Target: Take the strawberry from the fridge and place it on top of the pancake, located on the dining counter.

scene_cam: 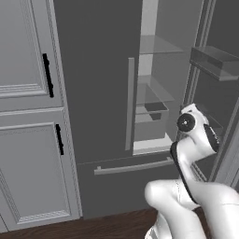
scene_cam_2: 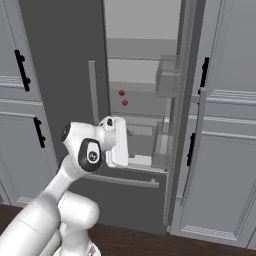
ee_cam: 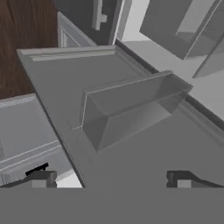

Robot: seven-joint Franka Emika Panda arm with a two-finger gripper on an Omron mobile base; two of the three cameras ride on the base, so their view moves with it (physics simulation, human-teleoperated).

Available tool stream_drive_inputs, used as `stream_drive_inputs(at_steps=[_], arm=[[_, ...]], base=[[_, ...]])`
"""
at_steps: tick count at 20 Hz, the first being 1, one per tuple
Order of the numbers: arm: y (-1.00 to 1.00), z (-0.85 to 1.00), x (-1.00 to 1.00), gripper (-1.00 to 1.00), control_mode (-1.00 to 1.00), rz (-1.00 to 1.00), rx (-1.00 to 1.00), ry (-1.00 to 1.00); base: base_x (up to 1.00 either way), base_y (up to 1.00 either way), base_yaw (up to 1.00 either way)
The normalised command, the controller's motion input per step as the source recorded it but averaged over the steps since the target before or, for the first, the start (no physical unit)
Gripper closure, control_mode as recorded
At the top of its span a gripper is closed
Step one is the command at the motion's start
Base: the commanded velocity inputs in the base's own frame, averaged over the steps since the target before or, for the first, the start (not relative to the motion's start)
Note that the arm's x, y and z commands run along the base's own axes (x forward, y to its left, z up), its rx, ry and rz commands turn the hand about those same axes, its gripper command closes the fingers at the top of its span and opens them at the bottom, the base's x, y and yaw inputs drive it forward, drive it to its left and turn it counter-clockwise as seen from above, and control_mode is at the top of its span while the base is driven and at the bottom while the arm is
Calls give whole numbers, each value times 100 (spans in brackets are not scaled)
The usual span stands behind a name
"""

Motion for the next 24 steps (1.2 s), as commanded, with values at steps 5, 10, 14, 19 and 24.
stream_drive_inputs(at_steps=[5,10,14,19,24], arm=[[100,-18,2,-100,-100,0,44,-10],[100,-41,23,-100,-100,-10,65,-5],[80,-34,23,-100,-100,-23,75,-13],[49,-10,14,-100,-100,-44,61,-21],[28,39,-15,-100,-100,-55,50,-7]], base=[[0,0,0],[0,0,0],[0,0,0],[0,0,0],[0,0,0]])
